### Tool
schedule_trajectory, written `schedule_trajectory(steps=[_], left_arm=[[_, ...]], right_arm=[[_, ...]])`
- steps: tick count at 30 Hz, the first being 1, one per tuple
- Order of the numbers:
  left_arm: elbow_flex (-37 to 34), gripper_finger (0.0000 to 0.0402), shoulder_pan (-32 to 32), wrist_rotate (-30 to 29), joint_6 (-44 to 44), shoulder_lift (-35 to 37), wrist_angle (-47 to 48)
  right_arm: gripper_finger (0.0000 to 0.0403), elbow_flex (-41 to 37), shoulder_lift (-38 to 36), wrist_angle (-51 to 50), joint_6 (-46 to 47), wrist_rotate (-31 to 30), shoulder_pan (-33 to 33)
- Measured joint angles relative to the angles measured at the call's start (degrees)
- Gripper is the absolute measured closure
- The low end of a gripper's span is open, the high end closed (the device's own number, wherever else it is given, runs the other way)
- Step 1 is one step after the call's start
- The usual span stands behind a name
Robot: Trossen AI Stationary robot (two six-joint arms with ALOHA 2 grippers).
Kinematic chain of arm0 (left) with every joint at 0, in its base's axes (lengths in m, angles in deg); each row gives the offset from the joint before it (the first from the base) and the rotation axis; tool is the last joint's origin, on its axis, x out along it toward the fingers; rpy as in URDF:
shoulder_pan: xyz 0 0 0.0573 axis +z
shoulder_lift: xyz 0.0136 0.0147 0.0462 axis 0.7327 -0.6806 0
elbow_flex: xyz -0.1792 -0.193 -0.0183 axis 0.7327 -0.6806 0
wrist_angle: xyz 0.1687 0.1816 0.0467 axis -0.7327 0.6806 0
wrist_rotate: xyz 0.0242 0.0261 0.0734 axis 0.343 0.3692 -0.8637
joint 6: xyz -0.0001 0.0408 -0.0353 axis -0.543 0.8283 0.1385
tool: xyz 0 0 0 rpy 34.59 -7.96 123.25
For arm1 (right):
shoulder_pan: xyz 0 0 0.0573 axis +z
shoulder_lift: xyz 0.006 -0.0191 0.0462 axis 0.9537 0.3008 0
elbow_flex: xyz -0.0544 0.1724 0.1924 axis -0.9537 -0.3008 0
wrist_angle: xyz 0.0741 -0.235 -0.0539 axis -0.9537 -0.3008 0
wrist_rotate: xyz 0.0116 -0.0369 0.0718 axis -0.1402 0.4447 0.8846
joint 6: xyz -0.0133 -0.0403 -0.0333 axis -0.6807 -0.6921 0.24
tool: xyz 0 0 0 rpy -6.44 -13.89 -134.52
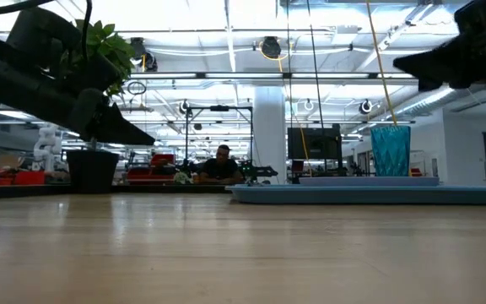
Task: Pick and place plate/cup/fork/spoon on tray
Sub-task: Return to Home Position
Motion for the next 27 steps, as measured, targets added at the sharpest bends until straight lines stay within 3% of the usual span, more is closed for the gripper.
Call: schedule_trajectory(steps=[7,14,27], left_arm=[[0.0,0.0389,0.0,0.8,0.3,0.0,-0.2],[0.0,0.0396,-0.3,1.4,0.3,2.1,-0.8],[0.0,0.0386,0.4,1.2,3.6,2.6,-6.4]], right_arm=[[0.0403,0.0,-1.7,3.2,-6.0,-1.0,-1.0],[0.0403,-0.1,-1.7,1.8,-7.0,3.4,-1.6],[0.0403,-0.1,-1.7,2.2,-5.9,9.2,-11.6]])
